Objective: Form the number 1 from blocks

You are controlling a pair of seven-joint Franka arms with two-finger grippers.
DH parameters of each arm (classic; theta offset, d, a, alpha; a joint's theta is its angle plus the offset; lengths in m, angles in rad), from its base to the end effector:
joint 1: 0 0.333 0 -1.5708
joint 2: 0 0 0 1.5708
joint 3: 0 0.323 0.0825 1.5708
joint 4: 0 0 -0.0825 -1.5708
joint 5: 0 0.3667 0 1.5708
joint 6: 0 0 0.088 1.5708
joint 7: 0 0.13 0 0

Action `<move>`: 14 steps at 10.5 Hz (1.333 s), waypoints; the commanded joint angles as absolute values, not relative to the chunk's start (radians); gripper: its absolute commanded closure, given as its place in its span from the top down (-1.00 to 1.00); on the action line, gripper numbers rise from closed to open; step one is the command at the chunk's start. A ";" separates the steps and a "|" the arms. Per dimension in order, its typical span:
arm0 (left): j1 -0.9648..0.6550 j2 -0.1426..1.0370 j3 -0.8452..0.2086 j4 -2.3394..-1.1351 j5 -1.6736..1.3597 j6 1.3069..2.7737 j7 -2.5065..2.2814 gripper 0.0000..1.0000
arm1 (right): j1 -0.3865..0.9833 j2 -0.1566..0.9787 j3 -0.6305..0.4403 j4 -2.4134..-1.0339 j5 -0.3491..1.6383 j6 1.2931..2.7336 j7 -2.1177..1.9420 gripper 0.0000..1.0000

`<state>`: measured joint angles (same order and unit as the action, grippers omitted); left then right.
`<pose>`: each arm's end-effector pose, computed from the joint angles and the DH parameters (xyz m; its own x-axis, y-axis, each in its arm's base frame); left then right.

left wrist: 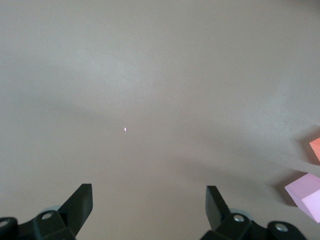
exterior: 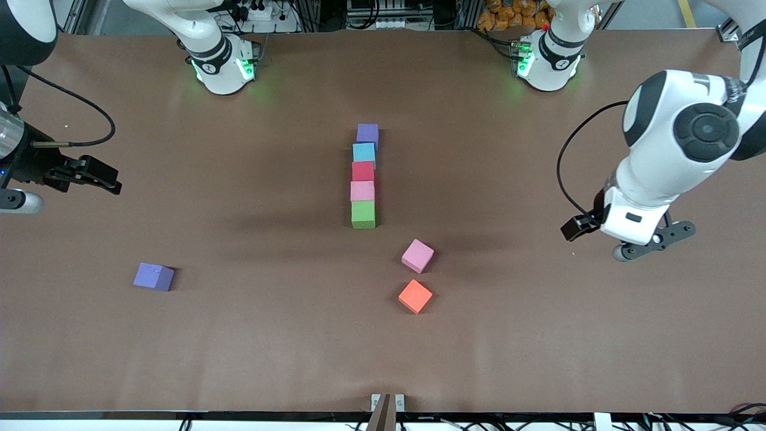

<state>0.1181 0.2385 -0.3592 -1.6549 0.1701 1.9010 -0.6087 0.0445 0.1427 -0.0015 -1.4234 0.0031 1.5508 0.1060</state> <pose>0.6076 -0.1153 0.4686 0.9464 0.3167 0.0635 0.3200 -0.9460 -0.0520 0.5794 0.0254 0.5939 0.9979 -0.0629 -0.0155 -0.0629 -0.9980 -0.0013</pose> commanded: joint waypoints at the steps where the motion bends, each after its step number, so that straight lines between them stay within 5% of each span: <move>1: -0.012 0.114 -0.162 -1.738 0.069 1.888 -0.452 1.00 | 0.035 0.137 0.009 -1.419 -0.009 1.539 0.121 1.00; 6: -0.078 -0.041 -0.034 -1.727 -0.012 1.844 -0.225 1.00 | 0.035 0.137 0.009 -1.419 -0.009 1.539 0.143 1.00; 14: -0.077 -0.038 -0.044 -1.473 0.003 1.511 -0.028 1.00 | 0.038 0.138 0.009 -1.419 -0.009 1.539 0.146 1.00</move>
<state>-0.0649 -0.0534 -0.0496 -1.5094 0.0004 1.5416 -0.0528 0.0443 0.1426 -0.0013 -1.4230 0.0031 1.5490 0.1267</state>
